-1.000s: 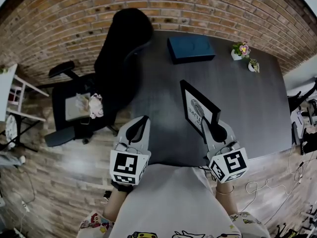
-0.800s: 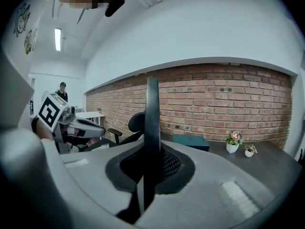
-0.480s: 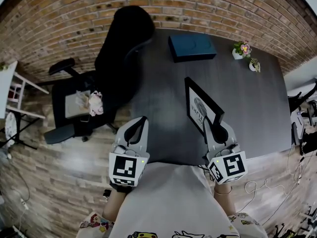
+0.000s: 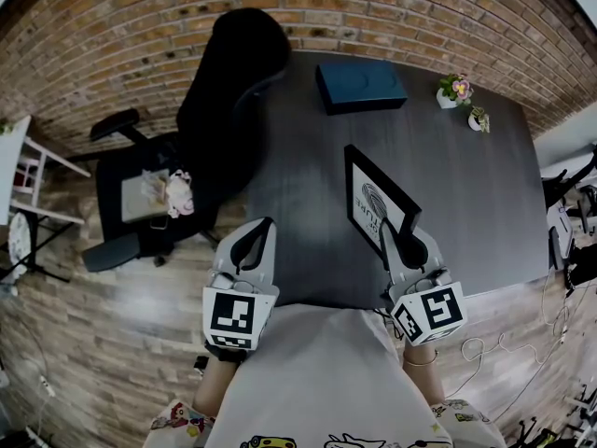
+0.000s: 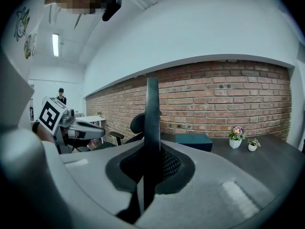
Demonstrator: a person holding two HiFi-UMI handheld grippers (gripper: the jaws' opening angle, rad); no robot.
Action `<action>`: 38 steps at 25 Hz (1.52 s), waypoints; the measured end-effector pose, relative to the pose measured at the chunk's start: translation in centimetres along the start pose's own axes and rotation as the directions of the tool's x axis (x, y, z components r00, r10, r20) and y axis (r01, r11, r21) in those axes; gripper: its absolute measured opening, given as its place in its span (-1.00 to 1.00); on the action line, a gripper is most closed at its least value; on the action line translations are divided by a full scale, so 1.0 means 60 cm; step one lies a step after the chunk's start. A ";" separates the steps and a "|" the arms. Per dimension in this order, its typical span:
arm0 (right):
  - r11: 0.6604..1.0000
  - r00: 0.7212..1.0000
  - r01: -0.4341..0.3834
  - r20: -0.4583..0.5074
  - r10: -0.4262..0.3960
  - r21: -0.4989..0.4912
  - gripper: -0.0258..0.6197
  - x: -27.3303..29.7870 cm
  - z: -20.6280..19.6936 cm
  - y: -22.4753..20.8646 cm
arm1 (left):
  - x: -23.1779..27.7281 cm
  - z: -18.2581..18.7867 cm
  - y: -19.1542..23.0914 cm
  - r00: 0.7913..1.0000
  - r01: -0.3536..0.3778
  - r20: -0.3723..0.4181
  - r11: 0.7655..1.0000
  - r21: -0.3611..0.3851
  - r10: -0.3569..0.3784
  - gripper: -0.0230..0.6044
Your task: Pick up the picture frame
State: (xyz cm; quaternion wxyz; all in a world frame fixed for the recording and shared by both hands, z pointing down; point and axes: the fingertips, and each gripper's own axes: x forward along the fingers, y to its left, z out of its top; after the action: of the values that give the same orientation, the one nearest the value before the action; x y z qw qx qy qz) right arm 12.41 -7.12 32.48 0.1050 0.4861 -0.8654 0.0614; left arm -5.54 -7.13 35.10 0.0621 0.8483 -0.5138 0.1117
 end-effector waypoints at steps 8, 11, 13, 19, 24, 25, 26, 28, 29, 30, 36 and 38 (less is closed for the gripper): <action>1.000 1.000 -0.004 -0.004 0.004 0.017 -0.88 0.001 0.002 -0.007 | 0.003 -0.002 0.010 1.000 -0.011 -0.003 1.000 -0.001 0.011 -0.89; 1.000 1.000 -0.003 -0.006 0.003 0.018 -0.88 0.004 -0.002 -0.008 | 0.005 -0.003 0.011 1.000 -0.013 -0.005 1.000 0.001 0.013 -0.89; 1.000 1.000 0.000 -0.009 0.000 0.019 -0.88 0.005 -0.002 -0.010 | 0.006 -0.003 0.012 1.000 -0.016 -0.007 1.000 0.002 0.016 -0.89; 1.000 1.000 0.002 -0.015 -0.002 0.023 -0.88 0.007 -0.004 -0.015 | 0.010 -0.004 0.015 1.000 -0.018 -0.011 1.000 -0.001 0.018 -0.89; 1.000 1.000 -0.004 -0.020 0.004 0.027 -0.88 0.009 -0.006 -0.013 | 0.011 -0.010 0.018 1.000 -0.016 -0.002 1.000 -0.025 0.016 -0.89; 1.000 1.000 -0.005 -0.020 0.005 0.026 -0.88 0.009 -0.006 -0.012 | 0.010 -0.010 0.018 1.000 -0.018 -0.001 1.000 -0.024 0.018 -0.89; 1.000 1.000 -0.005 -0.021 0.006 0.026 -0.88 0.009 -0.006 -0.012 | 0.009 -0.010 0.019 1.000 -0.020 -0.001 1.000 -0.022 0.020 -0.89; 1.000 1.000 -0.006 -0.021 0.006 0.029 -0.88 0.010 -0.007 -0.013 | 0.009 -0.008 0.020 1.000 -0.022 0.000 1.000 -0.022 0.022 -0.89; 0.999 1.000 -0.006 -0.020 0.007 0.032 -0.88 0.010 -0.007 -0.013 | 0.008 -0.008 0.021 1.000 -0.023 0.001 0.999 -0.023 0.023 -0.89; 0.999 1.000 -0.007 -0.020 0.008 0.034 -0.88 0.010 -0.007 -0.013 | 0.008 -0.008 0.021 1.000 -0.023 0.001 0.999 -0.024 0.023 -0.89; 0.999 1.000 -0.017 -0.025 0.018 0.031 -0.88 0.011 -0.011 -0.012 | 0.003 -0.012 0.021 1.000 -0.031 -0.002 0.999 -0.022 0.031 -0.89; 0.999 0.999 -0.022 -0.024 0.023 0.035 -0.88 0.012 -0.011 -0.012 | 0.003 -0.013 0.021 0.999 -0.032 -0.004 0.999 -0.021 0.032 -0.89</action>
State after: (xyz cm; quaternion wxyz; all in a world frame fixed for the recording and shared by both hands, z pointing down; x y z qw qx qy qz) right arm 12.72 -7.93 33.31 0.1062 0.4773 -0.8683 0.0835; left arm -6.66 -7.70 35.87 0.0701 0.8391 -0.5284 0.1086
